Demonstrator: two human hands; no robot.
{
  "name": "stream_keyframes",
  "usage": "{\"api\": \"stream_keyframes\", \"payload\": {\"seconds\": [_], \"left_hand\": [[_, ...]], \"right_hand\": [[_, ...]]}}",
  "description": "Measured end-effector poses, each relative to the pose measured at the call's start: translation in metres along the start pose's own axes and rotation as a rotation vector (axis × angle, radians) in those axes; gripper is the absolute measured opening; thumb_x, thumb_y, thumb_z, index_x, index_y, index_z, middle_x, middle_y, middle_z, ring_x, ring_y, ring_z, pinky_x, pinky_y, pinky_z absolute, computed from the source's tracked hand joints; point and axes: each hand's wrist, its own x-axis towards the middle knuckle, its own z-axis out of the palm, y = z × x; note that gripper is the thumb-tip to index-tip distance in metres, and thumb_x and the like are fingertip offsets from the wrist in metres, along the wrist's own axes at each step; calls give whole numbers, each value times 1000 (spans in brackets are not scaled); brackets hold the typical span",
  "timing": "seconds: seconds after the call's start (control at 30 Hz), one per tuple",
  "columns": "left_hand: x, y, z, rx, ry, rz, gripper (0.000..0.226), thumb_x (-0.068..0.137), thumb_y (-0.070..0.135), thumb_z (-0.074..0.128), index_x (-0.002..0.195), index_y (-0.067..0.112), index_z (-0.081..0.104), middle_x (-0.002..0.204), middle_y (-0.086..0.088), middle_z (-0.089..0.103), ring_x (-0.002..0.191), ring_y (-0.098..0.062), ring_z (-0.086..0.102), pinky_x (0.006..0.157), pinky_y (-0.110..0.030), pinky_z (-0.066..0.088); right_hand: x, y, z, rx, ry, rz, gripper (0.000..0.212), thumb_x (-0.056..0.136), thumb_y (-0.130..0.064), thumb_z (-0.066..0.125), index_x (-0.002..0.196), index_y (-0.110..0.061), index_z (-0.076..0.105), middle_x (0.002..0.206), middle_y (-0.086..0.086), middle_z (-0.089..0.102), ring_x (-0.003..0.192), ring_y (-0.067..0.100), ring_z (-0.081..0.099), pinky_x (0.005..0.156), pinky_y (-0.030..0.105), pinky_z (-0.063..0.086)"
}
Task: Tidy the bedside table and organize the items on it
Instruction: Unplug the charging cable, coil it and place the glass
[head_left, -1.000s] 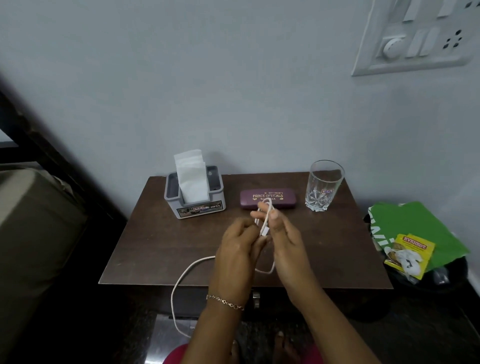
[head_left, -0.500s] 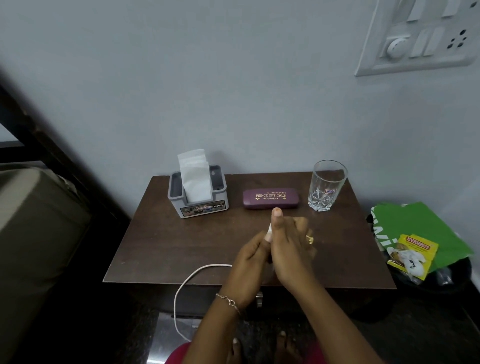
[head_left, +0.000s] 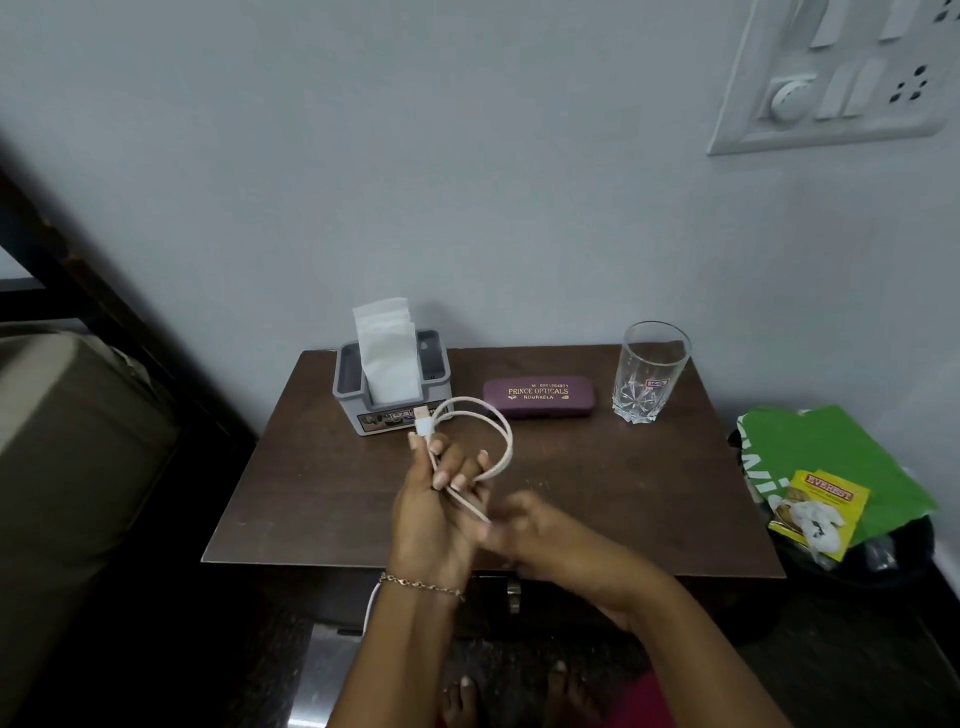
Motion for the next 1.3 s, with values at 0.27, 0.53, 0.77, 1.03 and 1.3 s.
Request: {"api": "stream_keyframes", "payload": {"seconds": [0.27, 0.53, 0.77, 1.03, 1.3], "left_hand": [[2, 32, -12, 7, 15, 40, 36, 97, 40, 28, 69, 22, 42, 41, 7, 33, 31, -5, 33, 50, -11, 46], [-5, 32, -8, 114, -91, -358, 40, 96, 35, 31, 64, 18, 48, 41, 6, 32, 26, -3, 30, 34, -12, 32], [-7, 27, -6, 265, -39, -466, 33, 88, 36, 42, 62, 16, 43, 42, 9, 28, 26, -2, 24, 33, -12, 29], [-14, 4, 2, 884, 8, -242, 15, 92, 10, 42, 79, 16, 43, 53, 6, 34, 39, -4, 27, 49, -25, 46], [-9, -9, -8, 1505, -13, 143, 23, 96, 12, 38, 114, 23, 30, 85, 7, 52, 72, -18, 56, 77, -46, 50]], "right_hand": [[-6, -4, -25, -360, 128, -213, 12, 90, -18, 59, 81, -16, 67, 61, -6, 58, 57, 0, 52, 60, 9, 40], [13, 3, -30, -620, 742, -404, 16, 85, -9, 61, 85, -21, 71, 84, 0, 61, 71, 12, 59, 67, 23, 48], [3, -13, -16, 411, 379, -296, 22, 94, -5, 46, 109, -11, 62, 87, 5, 68, 78, 17, 68, 69, 29, 58], [6, -12, -13, 454, 449, -199, 23, 94, -7, 46, 107, -3, 64, 86, 5, 68, 55, 6, 52, 50, 17, 41], [10, -4, -9, 298, 436, -333, 17, 90, -13, 56, 93, -20, 72, 82, -2, 73, 63, 4, 47, 62, 15, 43]]}}
